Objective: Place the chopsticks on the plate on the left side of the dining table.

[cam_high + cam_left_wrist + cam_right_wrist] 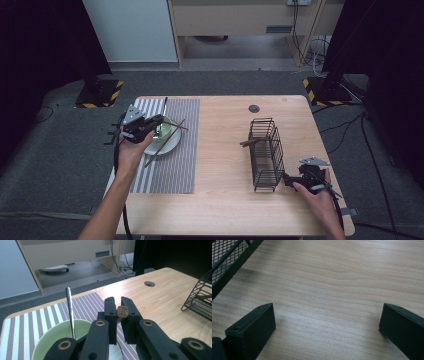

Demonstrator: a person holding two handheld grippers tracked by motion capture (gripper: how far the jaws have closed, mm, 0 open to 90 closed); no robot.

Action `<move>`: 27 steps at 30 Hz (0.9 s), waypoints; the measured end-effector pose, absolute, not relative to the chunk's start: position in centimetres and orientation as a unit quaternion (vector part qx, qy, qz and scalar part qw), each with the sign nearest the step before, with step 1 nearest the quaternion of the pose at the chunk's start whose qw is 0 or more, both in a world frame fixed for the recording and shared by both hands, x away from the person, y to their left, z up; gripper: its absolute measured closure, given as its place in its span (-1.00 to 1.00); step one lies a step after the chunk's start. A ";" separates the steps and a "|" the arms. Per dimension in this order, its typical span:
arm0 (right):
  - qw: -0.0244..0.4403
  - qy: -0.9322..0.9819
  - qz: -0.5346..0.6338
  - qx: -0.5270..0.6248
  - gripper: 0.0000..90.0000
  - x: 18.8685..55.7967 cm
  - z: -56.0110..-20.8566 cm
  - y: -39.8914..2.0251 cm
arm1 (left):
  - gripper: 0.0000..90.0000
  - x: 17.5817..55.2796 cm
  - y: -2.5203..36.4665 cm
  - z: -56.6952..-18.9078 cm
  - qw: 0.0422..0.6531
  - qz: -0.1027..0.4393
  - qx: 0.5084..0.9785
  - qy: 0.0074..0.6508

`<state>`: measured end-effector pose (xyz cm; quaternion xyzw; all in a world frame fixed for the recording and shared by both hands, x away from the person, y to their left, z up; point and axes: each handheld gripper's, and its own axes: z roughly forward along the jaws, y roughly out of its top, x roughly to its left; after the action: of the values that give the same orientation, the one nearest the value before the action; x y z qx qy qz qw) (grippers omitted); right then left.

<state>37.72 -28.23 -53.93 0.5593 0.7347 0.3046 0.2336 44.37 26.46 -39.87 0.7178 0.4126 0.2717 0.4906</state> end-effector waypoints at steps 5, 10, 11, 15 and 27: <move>0.234 0.735 0.304 0.559 -0.99 37.7 -53.9 -28.2 | 0.84 44.0 26.7 -40.2 0.491 0.273 0.717 0.414; 0.234 0.735 0.305 0.559 -0.99 37.7 -53.9 -28.2 | 0.84 43.3 27.2 -40.8 0.491 0.271 0.715 0.419; 0.234 0.735 0.304 0.559 -0.99 37.7 -53.9 -28.2 | 0.84 43.1 27.3 -40.9 0.491 0.269 0.714 0.420; 0.234 0.735 0.305 0.559 -0.99 37.7 -53.9 -28.2 | 0.84 42.4 27.5 -41.4 0.485 0.269 0.718 0.420; 0.234 0.735 0.304 0.559 -0.99 37.7 -53.9 -28.2 | 0.84 40.0 28.3 -43.4 0.460 0.259 0.737 0.422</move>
<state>37.72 -28.23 -53.93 0.5593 0.7348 0.3045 0.2335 40.00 28.31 -43.42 0.7368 0.4219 0.2595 0.4602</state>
